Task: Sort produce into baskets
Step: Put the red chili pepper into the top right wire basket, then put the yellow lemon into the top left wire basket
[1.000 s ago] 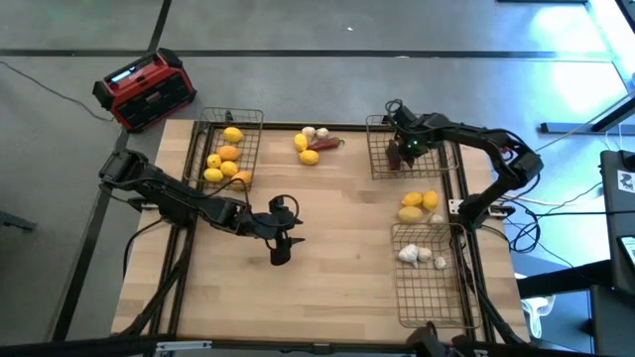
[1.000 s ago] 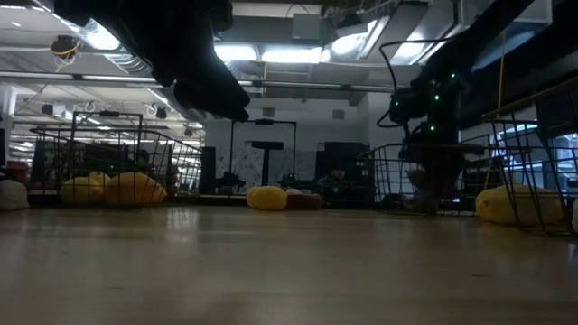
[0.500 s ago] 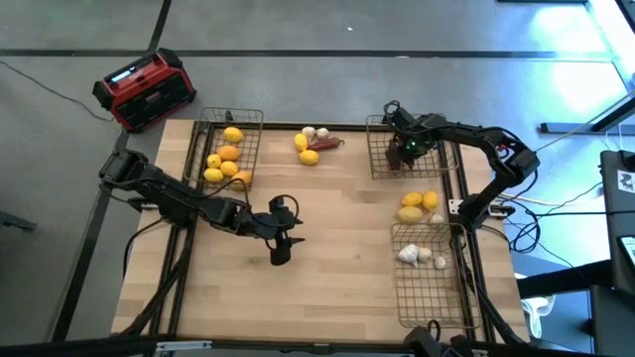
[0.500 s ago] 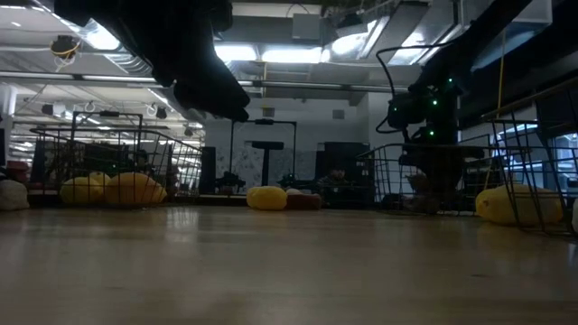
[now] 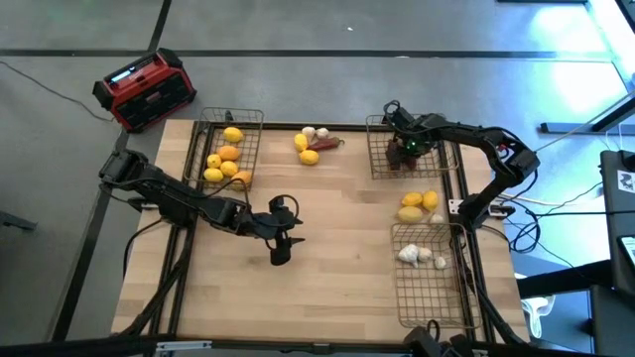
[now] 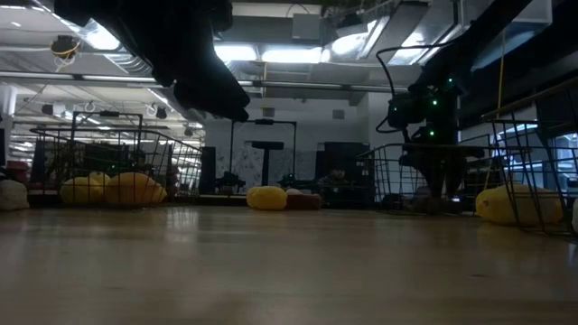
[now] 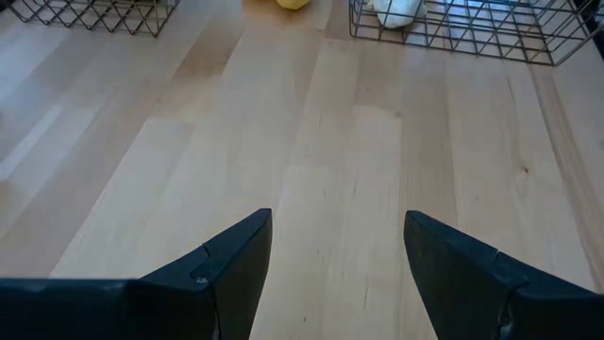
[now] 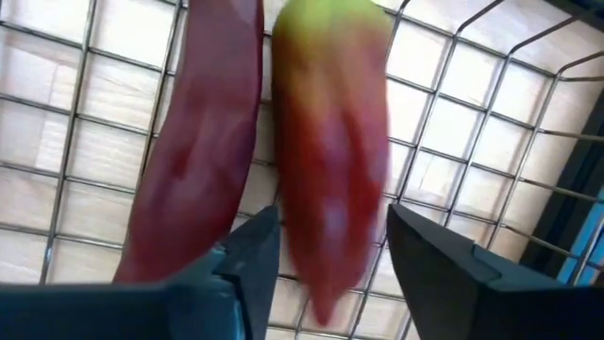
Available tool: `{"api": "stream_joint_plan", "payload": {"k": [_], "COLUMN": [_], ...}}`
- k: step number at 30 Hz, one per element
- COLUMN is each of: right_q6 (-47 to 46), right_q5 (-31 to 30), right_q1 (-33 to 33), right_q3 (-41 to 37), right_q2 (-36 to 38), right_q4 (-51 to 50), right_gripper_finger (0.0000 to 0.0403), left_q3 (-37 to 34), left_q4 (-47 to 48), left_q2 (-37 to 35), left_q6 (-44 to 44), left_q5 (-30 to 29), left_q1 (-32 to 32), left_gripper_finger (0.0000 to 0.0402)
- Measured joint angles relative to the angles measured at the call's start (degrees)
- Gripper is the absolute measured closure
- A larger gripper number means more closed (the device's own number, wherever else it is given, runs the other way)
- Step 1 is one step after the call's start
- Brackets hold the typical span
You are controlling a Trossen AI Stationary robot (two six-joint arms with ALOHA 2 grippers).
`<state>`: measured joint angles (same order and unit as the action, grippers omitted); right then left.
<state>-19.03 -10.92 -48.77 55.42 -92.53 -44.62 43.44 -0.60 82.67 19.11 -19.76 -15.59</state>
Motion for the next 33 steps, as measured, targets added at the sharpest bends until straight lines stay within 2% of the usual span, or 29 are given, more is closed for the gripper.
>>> {"api": "stream_joint_plan", "payload": {"k": [9,17,24,33], "right_q6": [4.3,4.6,5.9,8.4], "right_q5": [-0.2,1.2,3.8,3.5], "right_q1": [0.0,1.6,11.7,28.6], "right_q3": [1.1,5.9,5.9,5.8], "right_q2": [2.6,12.3,19.3,19.0], "right_q4": [-2.8,-4.5,4.7,13.8], "right_gripper_finger": [0.0205,0.0209,0.0210,0.0210], "left_q3": [0.0,0.0,0.0,0.0], "left_q4": [0.0,0.0,-0.1,-0.1], "left_q2": [0.0,0.0,0.0,0.0], "left_q6": [0.0,-0.4,-0.2,0.1], "left_q5": [0.0,0.0,0.0,0.0], "left_q1": [0.0,1.1,1.1,1.1], "left_gripper_finger": [0.0164,0.0164,0.0164,0.0164]}}
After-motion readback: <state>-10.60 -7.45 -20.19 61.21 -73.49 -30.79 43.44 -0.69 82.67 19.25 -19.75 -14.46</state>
